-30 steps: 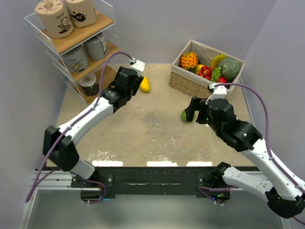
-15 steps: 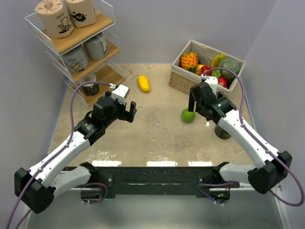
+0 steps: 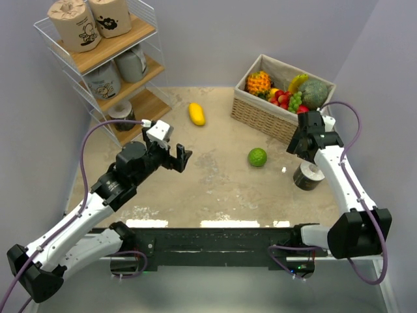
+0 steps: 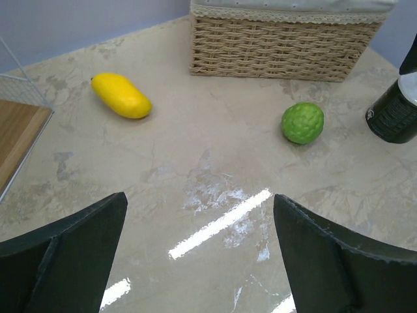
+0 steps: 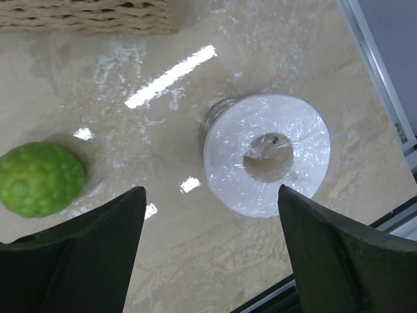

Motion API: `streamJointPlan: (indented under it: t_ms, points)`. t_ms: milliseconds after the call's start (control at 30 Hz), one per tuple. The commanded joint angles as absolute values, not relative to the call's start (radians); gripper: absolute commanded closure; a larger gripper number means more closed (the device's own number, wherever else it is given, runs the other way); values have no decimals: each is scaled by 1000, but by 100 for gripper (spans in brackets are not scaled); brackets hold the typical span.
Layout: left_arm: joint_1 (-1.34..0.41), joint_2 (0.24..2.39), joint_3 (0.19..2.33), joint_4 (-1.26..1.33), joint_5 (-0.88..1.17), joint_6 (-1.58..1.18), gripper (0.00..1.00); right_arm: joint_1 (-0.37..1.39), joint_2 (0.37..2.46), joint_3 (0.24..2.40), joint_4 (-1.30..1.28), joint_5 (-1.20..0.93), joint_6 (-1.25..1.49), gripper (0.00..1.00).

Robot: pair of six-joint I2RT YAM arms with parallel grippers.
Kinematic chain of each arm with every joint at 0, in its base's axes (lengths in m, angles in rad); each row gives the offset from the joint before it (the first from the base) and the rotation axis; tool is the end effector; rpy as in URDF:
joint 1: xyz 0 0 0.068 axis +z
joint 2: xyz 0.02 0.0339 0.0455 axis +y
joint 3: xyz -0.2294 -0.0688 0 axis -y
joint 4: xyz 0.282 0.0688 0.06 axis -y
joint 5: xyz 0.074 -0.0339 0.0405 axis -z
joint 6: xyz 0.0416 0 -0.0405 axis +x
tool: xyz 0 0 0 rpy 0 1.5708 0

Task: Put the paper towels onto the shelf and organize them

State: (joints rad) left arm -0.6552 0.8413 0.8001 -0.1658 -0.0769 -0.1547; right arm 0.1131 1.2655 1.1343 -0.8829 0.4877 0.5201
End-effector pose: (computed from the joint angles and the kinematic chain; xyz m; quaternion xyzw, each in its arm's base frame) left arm 0.2116 -0.1585 0.3091 0.1687 0.7576 -0.2207 0.5906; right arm 0.2973 0.0141 0.2609 0.2535 0.9004 -0.1376 0.3257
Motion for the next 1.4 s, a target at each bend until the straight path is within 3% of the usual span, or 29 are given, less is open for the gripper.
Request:
streamJointPlan:
  t_ms: [0,500,733,1100,1200,1367]
  points:
    - [-666,815,798,-126,-117,-161,0,37,1289,1097,-824,384,541,17]
    - [-673,827,795,-130,-153,-144,0,-32,1381,966,-637,357,548,32]
    - [-673,833,796,-133,-170,-138,0,-32,1358,940,-595,377,511,54]
    - [-675,804,793,-137,-204,-137,0,-32,1252,1018,-610,402,394,65]
    - [-675,792,793,-138,-222,-144,0,-31,1200,1061,-609,336,390,66]
    - [-673,801,795,-135,-186,-163,1,27,1152,1124,-571,4,449,68]
